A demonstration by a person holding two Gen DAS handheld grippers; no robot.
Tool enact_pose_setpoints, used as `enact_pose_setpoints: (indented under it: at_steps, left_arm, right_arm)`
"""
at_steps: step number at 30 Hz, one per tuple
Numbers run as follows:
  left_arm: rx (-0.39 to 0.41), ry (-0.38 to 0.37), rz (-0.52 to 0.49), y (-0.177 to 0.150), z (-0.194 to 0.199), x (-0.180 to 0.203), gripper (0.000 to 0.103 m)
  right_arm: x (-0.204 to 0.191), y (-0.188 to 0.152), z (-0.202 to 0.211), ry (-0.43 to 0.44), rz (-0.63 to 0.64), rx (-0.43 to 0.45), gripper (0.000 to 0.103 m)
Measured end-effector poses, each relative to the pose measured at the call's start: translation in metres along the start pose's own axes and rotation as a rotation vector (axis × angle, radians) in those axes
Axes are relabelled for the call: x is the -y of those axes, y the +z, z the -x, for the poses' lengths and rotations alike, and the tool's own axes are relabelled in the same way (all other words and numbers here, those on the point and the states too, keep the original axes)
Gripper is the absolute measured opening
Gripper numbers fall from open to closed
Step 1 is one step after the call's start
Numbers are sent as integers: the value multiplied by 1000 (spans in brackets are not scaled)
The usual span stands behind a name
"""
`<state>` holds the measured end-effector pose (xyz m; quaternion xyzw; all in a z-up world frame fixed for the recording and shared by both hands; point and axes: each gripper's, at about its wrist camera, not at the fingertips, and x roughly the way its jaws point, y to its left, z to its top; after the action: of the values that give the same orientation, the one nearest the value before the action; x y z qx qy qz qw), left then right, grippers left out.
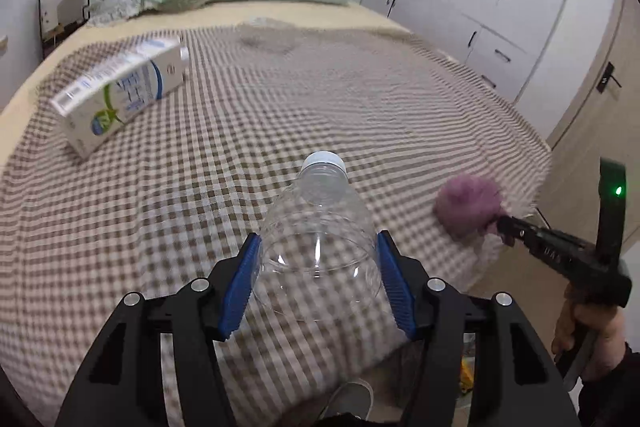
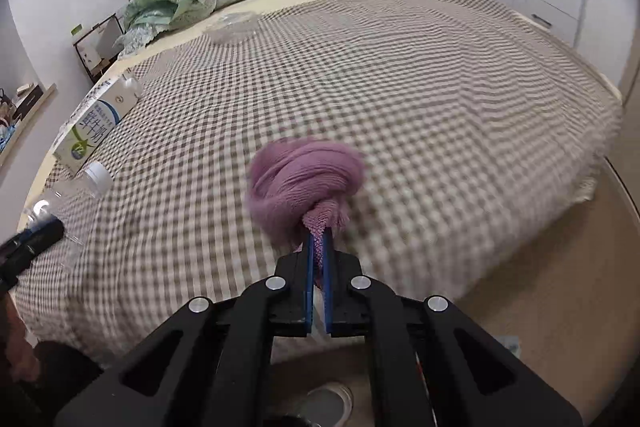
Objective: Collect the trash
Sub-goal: 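Carry cloth and bottle to the wastebasket and open both grippers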
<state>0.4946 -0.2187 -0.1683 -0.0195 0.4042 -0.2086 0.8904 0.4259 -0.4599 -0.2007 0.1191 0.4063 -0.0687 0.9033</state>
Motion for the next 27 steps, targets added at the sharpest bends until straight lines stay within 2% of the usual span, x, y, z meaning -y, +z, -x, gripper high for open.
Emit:
enact_pose_setpoints:
  at_steps: [5,7,12,14,15,18,20,24,27]
  left_arm:
    - [10,-52,-47,-14,42,38,56]
    - [-26,-85,-71,-24,47,62,56]
    - [-155,-226,-160,-55,40,128,56]
    - [-220,-255,-213,-70,22,154,56]
    - [-277,-261,-252,-83,6,171,56]
    - [-400,-273,-296,-113,-27,206,56]
    - [-497,-242,-345,-138,-61,229,57]
    - [-690,-238,-317,-174,-124,254,57]
    - [-763,-187,-311,-190,-169,270,57]
  right_arm:
    - [52,-31,51,-62,-3,42,4]
    - [75,-48,60,-99,-24,37,4]
    - [137,-100,79,-180,-102,-5,4]
    - [162,-125,82,-198,-158,-30,4]
    - [173,-138,82,-206,-189,-48,4]
    - [201,-173,82,-228,-260,-83,4]
    - [217,-192,84,-249,-289,-105,4]
    - [239,-228,80,-266,-353,-152,4]
    - [252,-248,73,-262,-388,-190,4]
